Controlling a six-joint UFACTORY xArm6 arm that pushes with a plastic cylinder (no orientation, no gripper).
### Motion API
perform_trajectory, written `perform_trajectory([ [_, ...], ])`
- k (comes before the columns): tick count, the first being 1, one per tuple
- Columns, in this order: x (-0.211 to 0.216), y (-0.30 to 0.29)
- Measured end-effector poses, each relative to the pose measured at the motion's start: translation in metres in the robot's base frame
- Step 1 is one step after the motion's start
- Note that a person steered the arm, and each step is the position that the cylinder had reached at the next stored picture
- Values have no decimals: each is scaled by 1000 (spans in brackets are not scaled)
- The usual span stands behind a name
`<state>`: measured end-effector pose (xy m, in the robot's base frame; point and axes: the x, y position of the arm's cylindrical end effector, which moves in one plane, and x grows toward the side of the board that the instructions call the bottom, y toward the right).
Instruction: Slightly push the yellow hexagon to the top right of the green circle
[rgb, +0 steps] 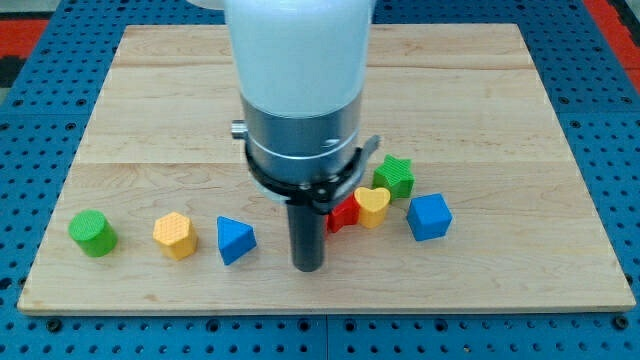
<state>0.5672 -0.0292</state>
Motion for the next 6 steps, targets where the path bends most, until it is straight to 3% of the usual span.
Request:
perform_trajectory([
  [1, -46, -21],
  [2, -56, -41],
  [4, 33, -13],
  [5, 24, -83],
  [6, -16, -129],
])
